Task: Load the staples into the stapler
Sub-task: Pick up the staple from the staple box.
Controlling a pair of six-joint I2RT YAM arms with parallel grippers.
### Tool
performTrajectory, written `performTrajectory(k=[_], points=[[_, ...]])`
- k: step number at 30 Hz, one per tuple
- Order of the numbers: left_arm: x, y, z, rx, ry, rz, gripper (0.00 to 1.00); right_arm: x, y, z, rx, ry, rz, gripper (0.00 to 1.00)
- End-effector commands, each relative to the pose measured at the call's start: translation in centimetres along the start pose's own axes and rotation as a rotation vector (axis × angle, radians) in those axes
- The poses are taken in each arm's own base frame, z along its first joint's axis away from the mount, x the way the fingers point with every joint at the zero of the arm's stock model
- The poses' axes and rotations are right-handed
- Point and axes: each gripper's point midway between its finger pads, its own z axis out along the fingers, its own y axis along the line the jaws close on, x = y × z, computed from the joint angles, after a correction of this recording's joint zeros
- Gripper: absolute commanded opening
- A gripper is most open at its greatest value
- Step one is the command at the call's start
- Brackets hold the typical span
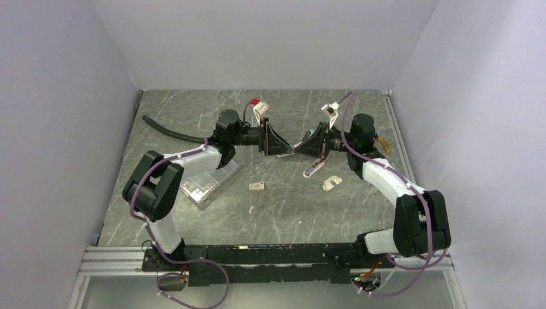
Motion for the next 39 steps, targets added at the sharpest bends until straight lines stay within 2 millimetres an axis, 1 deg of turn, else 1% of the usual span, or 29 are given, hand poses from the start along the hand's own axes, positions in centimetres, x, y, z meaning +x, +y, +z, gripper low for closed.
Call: performTrajectory(k=[1,8,11,16,20,25,29,34,36,39], points=[[-2.0,-2.5,-0.3,0.051,0.013,0.142,0.61,-0.6,2.0,-0.3,-0.052,0.028,-0.131,0.02],[-2.4,-4.5,-0.7,0.112,0.085,0.225,0.63,1.4,1.7,-0.7,-0.062,0.088,-0.130,0.01],[-2.1,-4.9,-0.6,0.121,0.129,0.253,0.63,1.9,1.7,-0.7,-0.069,0.099,-0.138,0.01],[-1.3,-4.5,-0.4,0.090,0.191,0.286,0.60,2.3,2.0,-0.5,-0.084,0.115,-0.159,0.00],[-0.5,-4.0,-0.1,0.078,0.247,0.269,0.57,2.7,2.1,-0.3,-0.086,0.134,-0.175,0.00],[0.4,-3.7,0.2,0.069,0.294,0.222,0.52,2.9,2.1,-0.2,-0.082,0.143,-0.200,0.00],[1.1,-3.3,0.3,0.059,0.329,0.174,0.51,3.1,2.0,-0.3,-0.076,0.153,-0.187,0.00],[1.8,-3.3,0.2,0.062,0.362,0.126,0.51,3.0,2.0,-0.3,-0.073,0.156,-0.179,0.00],[2.0,-3.3,0.1,0.063,0.370,0.112,0.51,3.0,1.8,-0.2,-0.074,0.158,-0.201,0.00],[2.3,-3.1,0.1,0.057,0.383,0.091,0.48,3.2,1.6,-0.2,-0.069,0.163,-0.199,0.00]])
